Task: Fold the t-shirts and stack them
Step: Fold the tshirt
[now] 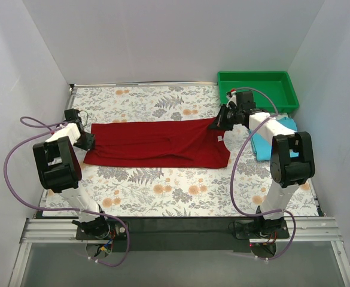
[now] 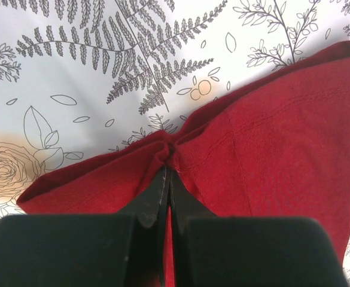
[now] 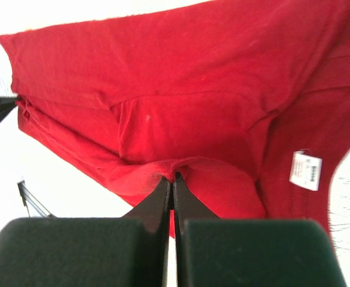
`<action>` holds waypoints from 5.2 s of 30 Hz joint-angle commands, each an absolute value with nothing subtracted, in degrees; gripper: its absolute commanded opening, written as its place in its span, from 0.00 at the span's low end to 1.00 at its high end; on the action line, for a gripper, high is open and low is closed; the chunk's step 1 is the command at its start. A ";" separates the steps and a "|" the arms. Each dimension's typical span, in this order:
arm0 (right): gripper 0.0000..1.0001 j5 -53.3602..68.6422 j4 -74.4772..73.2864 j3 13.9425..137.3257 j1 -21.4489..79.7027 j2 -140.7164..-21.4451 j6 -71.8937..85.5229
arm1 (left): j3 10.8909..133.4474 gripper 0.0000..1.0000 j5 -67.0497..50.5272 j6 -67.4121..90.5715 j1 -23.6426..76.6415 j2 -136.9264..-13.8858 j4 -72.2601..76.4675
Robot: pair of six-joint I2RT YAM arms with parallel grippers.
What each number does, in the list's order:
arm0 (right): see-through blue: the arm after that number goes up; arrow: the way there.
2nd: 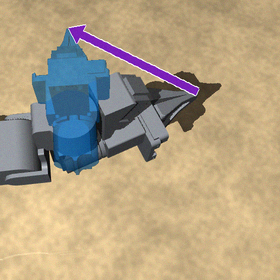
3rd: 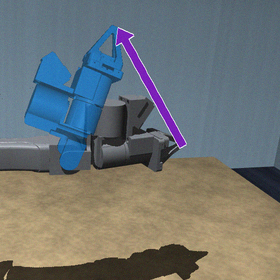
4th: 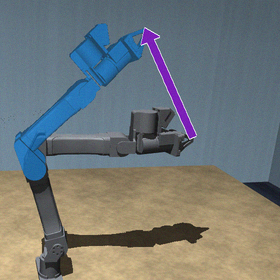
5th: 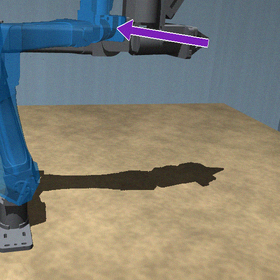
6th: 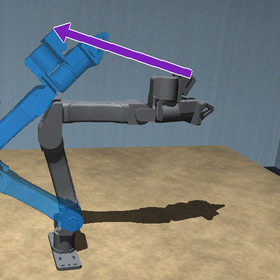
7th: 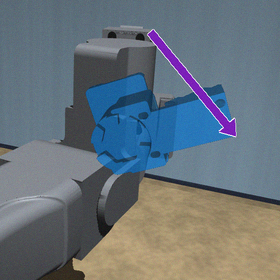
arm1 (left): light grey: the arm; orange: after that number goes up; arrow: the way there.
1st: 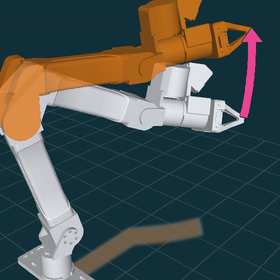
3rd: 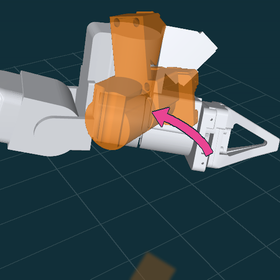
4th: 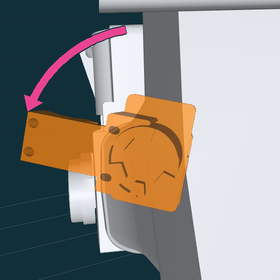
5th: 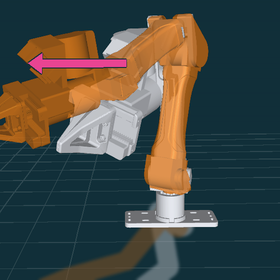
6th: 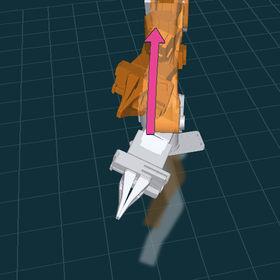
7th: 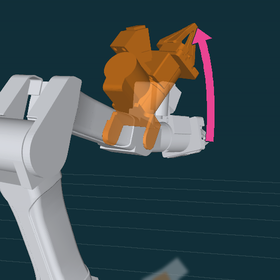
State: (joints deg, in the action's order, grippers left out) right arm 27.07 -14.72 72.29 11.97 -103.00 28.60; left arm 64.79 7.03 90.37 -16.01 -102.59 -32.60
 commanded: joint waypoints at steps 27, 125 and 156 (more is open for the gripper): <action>0.01 25.49 -10.20 72.42 7.12 -106.88 29.71 | 64.86 0.00 5.89 90.97 -21.97 -98.26 -34.98; 0.31 2.64 -26.54 80.16 38.58 -109.95 -9.14 | 44.74 0.83 13.27 69.70 20.21 -81.12 -19.60; 0.01 -13.09 -28.21 97.46 38.58 -118.90 -16.78 | 44.65 0.83 13.89 69.43 20.21 -81.39 -19.69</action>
State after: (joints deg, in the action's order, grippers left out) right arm -8.82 -28.40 93.78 38.28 -116.84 -14.33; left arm 44.34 12.27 70.26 20.01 -81.34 -20.51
